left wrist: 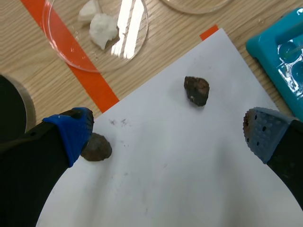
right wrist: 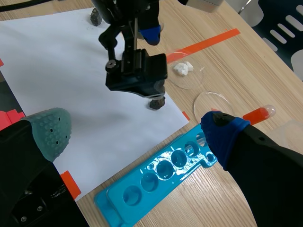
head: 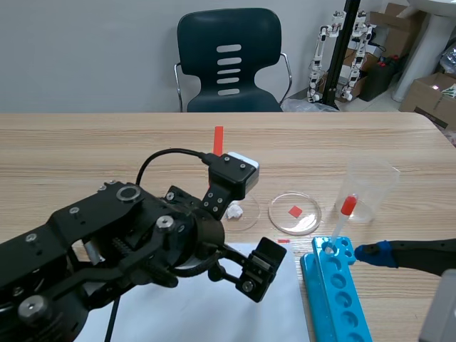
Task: Put the right mineral back
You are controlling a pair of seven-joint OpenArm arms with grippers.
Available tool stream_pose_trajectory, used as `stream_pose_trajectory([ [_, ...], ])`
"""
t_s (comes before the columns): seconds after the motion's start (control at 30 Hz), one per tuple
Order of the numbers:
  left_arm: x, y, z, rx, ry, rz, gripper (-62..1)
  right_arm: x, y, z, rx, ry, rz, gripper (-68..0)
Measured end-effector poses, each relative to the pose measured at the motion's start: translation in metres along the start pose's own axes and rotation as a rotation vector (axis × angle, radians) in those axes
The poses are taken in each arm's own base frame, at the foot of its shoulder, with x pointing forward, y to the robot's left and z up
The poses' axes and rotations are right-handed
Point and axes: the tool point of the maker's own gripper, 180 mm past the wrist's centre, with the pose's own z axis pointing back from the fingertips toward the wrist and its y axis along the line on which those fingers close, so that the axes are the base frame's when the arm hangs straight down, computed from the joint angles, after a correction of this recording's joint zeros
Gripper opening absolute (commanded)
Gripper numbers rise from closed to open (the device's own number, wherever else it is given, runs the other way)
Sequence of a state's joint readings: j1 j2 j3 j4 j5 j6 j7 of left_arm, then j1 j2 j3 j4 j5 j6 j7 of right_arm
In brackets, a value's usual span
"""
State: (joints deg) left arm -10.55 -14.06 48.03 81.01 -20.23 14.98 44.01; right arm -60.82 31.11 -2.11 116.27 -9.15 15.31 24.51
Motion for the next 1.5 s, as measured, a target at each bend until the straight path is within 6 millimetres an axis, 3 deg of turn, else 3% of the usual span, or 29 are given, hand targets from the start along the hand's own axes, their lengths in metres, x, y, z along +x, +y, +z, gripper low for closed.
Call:
stream_pose_trajectory([
  [1.5,-0.0006,0.0015,0.0038,0.002,-0.009,0.002,1.4,0.0000,0.0000,0.0000,0.000,0.000,0.000,-10.6],
])
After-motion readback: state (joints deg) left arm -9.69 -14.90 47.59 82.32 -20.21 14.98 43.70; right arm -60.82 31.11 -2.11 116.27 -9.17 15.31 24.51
